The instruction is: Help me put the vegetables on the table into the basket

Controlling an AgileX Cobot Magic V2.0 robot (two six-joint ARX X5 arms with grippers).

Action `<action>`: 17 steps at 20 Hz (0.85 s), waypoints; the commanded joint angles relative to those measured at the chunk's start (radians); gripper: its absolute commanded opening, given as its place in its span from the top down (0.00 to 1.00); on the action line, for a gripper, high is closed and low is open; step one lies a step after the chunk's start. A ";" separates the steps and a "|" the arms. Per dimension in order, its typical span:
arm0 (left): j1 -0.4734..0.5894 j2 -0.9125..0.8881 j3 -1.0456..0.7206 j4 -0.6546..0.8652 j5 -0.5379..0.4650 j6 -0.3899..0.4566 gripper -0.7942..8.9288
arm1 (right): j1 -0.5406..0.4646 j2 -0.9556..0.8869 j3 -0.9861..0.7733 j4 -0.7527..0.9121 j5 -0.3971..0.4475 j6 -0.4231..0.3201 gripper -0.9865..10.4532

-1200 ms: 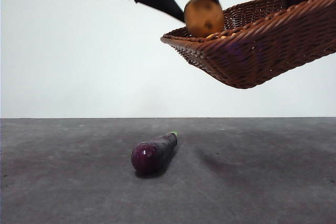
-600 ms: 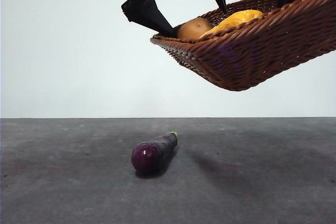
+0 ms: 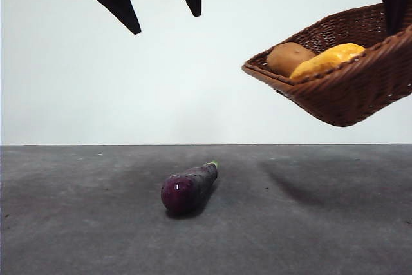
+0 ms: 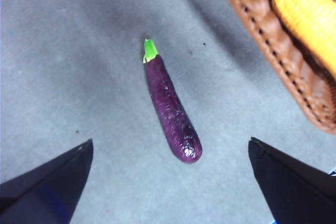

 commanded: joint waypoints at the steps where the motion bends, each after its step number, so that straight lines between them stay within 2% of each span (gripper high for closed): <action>1: 0.004 0.056 -0.006 0.006 0.001 0.005 0.40 | -0.028 0.005 -0.005 -0.022 -0.006 -0.008 0.92; 6: 0.004 0.224 -0.007 0.022 0.003 0.001 0.40 | -0.087 0.005 -0.005 -0.023 -0.007 -0.011 0.92; 10: 0.007 0.325 -0.007 0.086 0.089 -0.026 0.40 | -0.113 0.005 -0.005 -0.023 -0.015 -0.021 0.92; 17: 0.026 0.465 -0.006 0.121 0.088 -0.074 0.40 | -0.117 0.005 -0.005 -0.023 -0.016 -0.038 0.92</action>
